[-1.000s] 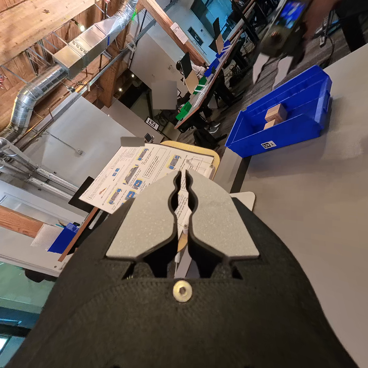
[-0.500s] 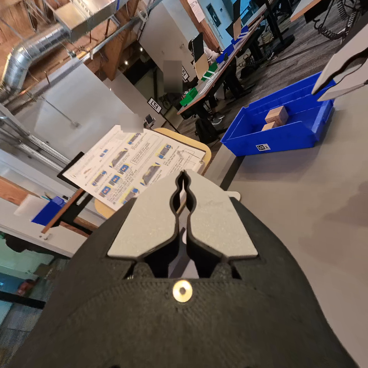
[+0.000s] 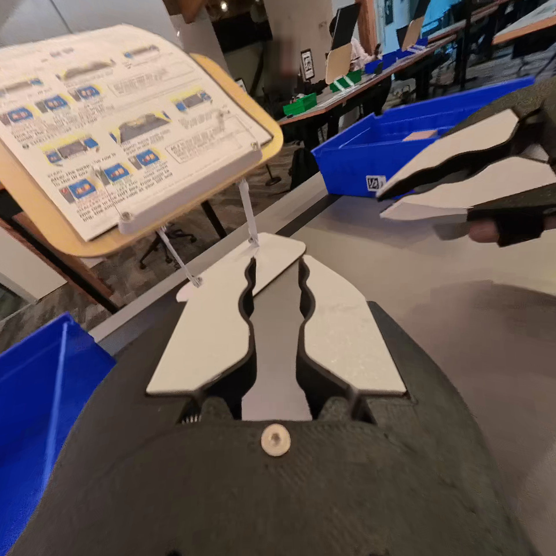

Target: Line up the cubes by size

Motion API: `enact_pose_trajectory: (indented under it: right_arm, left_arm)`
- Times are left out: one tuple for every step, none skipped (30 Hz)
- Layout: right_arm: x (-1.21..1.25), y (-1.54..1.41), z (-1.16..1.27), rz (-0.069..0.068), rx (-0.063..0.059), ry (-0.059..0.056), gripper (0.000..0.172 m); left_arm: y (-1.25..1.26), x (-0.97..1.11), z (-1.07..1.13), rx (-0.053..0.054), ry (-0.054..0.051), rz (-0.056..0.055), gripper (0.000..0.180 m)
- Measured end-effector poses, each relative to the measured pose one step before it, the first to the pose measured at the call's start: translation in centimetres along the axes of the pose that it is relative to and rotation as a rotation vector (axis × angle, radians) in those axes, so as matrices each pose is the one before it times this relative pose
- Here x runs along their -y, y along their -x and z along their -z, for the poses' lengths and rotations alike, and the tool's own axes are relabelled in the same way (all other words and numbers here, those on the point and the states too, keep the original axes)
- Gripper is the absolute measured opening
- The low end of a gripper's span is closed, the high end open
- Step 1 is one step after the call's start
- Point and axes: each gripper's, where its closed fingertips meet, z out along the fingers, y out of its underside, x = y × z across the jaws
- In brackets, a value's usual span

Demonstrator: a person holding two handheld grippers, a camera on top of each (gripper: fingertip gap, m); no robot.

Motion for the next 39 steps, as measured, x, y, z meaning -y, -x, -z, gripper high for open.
enact_pose_trajectory:
  right_arm:
    - [-0.233,0.304,-1.024,0.0237,-0.0041,-0.0111,0.013]
    - [-0.199,0.224,-0.871,0.0215,-0.0106,-0.0082,0.013]
    - [-0.168,0.313,-0.73,0.0012,0.0035,-0.0018,0.015]
    - [0.024,0.001,-0.46,-0.0216,-0.0131,-0.0147,0.018]
    - [0.114,-0.283,-0.147,-0.0258,-0.0337,-0.0303,0.017]
    - [-0.174,0.106,-0.053,-0.0222,-0.0096,-0.0185,0.017]
    - [-0.542,0.262,-0.027,-0.0105,0.0011,0.0031,0.017]
    - [-0.534,0.25,-0.027,0.009,0.009,0.013,0.02]
    - [-0.315,0.041,0.011,0.0186,0.0073,0.0123,0.022]
    - [-0.052,-0.136,0.054,0.0087,0.0014,-0.0007,0.022]
    - [0.007,-0.245,0.069,-0.006,-0.0026,-0.0049,0.022]
    - [0.005,-0.169,0.025,-0.0127,0.0013,-0.0024,0.023]
    - [-0.084,-0.059,-0.013,-0.0101,0.0045,0.0042,0.025]
    - [-0.224,0.067,-0.037,-0.0006,0.004,0.009,0.026]
    - [-0.297,0.107,-0.075,0.0087,0.0013,0.0126,0.026]
    - [-0.18,0.142,-0.068,0.0138,0.0028,0.0115,0.026]
    - [0.01,0.119,-0.034,0.0118,0.0004,0.002,0.026]
    - [0.047,0.174,-0.02,0.0076,0.0031,-0.0005,0.027]
    - [0.006,0.189,-0.016,0.01,0.0046,0.0017,0.027]
    - [0.0,0.147,-0.012,0.0117,0.0023,0.0014,0.027]
    - [0.01,0.114,-0.014,0.0083,0.002,0.0002,0.027]
    - [-0.017,0.081,-0.017,0.0044,0.0023,0.0016,0.027]
    - [-0.037,0.058,-0.021,0.0037,0.0022,0.0021,0.027]
    - [-0.045,0.015,-0.024,0.0037,-0.0005,0.0024,0.027]
    - [-0.044,-0.001,-0.014,0.0026,0.0002,0.0026,0.027]
    - [-0.012,0.069,0.002,0.0021,0.0051,-0.0001,0.025]
    - [-0.006,0.086,-0.002,0.0015,0.0062,0.0004,0.024]
    - [-0.018,0.091,-0.019,0.0041,0.0048,0.0016,0.023]
    - [0.003,0.063,-0.002,0.0053,0.0008,0.0002,0.023]
    - [0.011,0.082,0.001,0.005,0.0025,0.0003,0.023]
    - [0.18,0.172,0.066,0.0019,0.0108,-0.012,0.019]
    - [0.567,0.068,0.225,-0.009,0.0115,-0.0367,0.016]
    - [0.598,-0.264,0.285,-0.0095,-0.0062,-0.0305,0.015]
    - [0.562,-0.506,0.329,0.0061,-0.0181,-0.0153,0.017]
    - [0.678,-0.668,0.39,0.0228,-0.0245,-0.0174,0.019]
    - [0.695,-0.917,0.476,0.0258,-0.0338,-0.016,0.023]
    - [0.654,-1.205,0.539,0.0097,-0.0393,-0.0069,0.025]
    - [0.604,-1.448,0.614,-0.0002,-0.0402,-0.0041,0.027]
    - [0.399,-1.604,0.661,-0.0101,-0.0414,-0.0018,0.028]
  left_arm:
    - [-0.436,-1.014,-0.594,0.0034,0.0291,-0.0099,0.027]
    - [-0.549,-0.738,-0.498,-0.0101,0.0372,-0.0304,0.031]
    - [-0.376,-0.355,-0.285,0.0019,0.0103,-0.0479,0.034]
    - [-0.106,-0.366,-0.15,0.018,0.0018,-0.0407,0.031]
    - [-0.153,-0.597,-0.205,0.0042,0.0152,-0.0077,0.032]
    - [-0.311,-0.588,-0.268,-0.0164,0.0179,0.0222,0.036]
    - [-0.244,-0.414,-0.236,-0.0159,0.0083,0.0298,0.04]
    - [-0.044,-0.24,-0.183,-0.0045,0.0005,0.0203,0.04]
    - [0.044,-0.184,-0.176,0.0001,0.0053,0.0105,0.042]
    - [0.103,-0.153,-0.172,0.0024,0.0064,0.0034,0.044]
    - [0.011,-0.178,-0.168,-0.0028,0.0063,0.0013,0.044]
    - [-0.028,-0.202,-0.15,-0.0043,0.0071,0.0009,0.044]
    - [0.032,-0.233,-0.156,0.0005,0.0083,0.0008,0.044]
    - [-0.01,-0.244,-0.16,-0.0028,0.0101,0.0022,0.044]
    - [-0.036,-0.168,-0.122,-0.004,0.0077,0.0029,0.044]
    - [0.011,-0.075,-0.048,0.0007,0.0023,0.0022,0.044]
    - [0.038,-0.064,-0.023,0.0032,0.0041,0.0016,0.044]
    - [0.022,-0.083,-0.004,0.002,0.007,-0.0002,0.043]
    - [-0.045,-0.038,0.023,-0.0016,0.0038,-0.0037,0.042]
    - [-0.073,0.026,0.057,-0.0006,-0.0003,-0.0075,0.04]
    - [-0.084,0.05,0.045,-0.0004,-0.001,-0.0092,0.038]
    - [-0.132,0.043,0.044,-0.0019,-0.0012,-0.0092,0.036]
    - [-0.128,0.075,0.028,-0.0007,-0.0039,-0.0099,0.034]
    - [-0.139,0.054,0.007,-0.0015,-0.0025,-0.009,0.033]
    - [-0.171,0.018,-0.032,-0.0045,0.0003,-0.0077,0.032]
    - [-0.174,-0.038,-0.042,-0.0053,0.0033,-0.0072,0.031]
    - [-0.082,-0.03,-0.031,0.0,0.0026,-0.0079,0.029]
    - [-0.031,0.007,0.007,0.0029,-0.0001,-0.0086,0.026]
    - [0.115,0.099,0.068,0.0111,-0.0039,-0.0074,0.023]
    - [0.332,0.226,0.158,0.0223,-0.0099,-0.0061,0.022]
    - [0.54,0.359,0.285,0.0327,-0.014,-0.0129,0.024]
    - [0.681,0.401,0.366,0.0356,-0.0133,-0.026,0.025]
    - [0.87,0.33,0.425,0.043,-0.0097,-0.028,0.026]
    - [0.906,0.264,0.448,0.0384,-0.0068,-0.0199,0.027]
    - [0.923,0.253,0.491,0.0318,-0.0047,-0.0214,0.029]
    - [1.216,0.245,0.618,0.0454,-0.0059,-0.0273,0.029]
    - [1.482,0.306,0.718,0.0518,-0.0122,-0.013,0.029]
    - [1.518,0.185,0.707,0.0393,-0.0083,0.0118,0.029]
    - [1.569,-0.058,0.672,0.0314,-0.0009,0.0169,0.029]
